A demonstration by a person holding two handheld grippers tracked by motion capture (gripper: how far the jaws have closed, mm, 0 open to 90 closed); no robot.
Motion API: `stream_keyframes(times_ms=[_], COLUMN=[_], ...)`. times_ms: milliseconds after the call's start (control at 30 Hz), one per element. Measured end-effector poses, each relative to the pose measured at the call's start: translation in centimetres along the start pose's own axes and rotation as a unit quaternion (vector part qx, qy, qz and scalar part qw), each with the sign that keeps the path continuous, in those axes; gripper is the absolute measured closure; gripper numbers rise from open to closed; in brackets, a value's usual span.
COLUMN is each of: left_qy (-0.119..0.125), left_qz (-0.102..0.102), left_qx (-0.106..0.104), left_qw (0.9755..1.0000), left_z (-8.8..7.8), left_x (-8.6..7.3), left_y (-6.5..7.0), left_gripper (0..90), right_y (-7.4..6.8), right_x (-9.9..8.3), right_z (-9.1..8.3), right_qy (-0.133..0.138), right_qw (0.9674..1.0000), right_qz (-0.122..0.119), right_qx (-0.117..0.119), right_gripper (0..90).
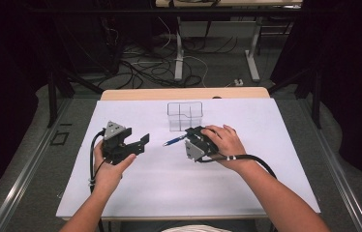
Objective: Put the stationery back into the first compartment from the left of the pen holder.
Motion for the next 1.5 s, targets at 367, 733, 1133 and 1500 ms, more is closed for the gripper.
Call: stream_keyframes(times_ms=[367, 733, 1133, 1500], left_qy=[-0.018, -0.034, -0.043, -0.042], left_qz=[-0.002, 0.027, 0.037, 0.019], left_qx=[0.018, 0.044, 0.035, 0.030], left_qw=[0.9997, 0.9981, 0.9978, 0.9985], left_z=[0.9, 1.9, 2.2, 2.5], left_x=[-2.1, -3.7, -4.4, -4.8], left_y=[-2.5, -3.1, -2.5, -2.6], left_gripper=[22.6, 18.6, 10.1, 4.2], right_y=[2.0, 4.8, 7.3, 10.2], right_x=[0.2, 0.5, 0.1, -0.1], right_z=[1.6, 2.4, 3.6, 6.4], right_qy=[0.033, 0.065, 0.100, 0.160], right_qw=[0.9955, 0.9795, 0.9520, 0.8912], right_qz=[0.086, 0.187, 0.286, 0.422], right_qx=[0.024, 0.037, 0.045, 0.044], right_gripper=[76.7, 76.7, 76.7, 76.7])
Point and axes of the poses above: each handheld gripper's, and its own axes: z roughly forward along the jaws, x roughly out of its top, y roughly to its right, the point moved 10 cm from there along z, roughly forward along the jaws, and after that the axes turned 10 degrees about x, right-handed, at the moved point
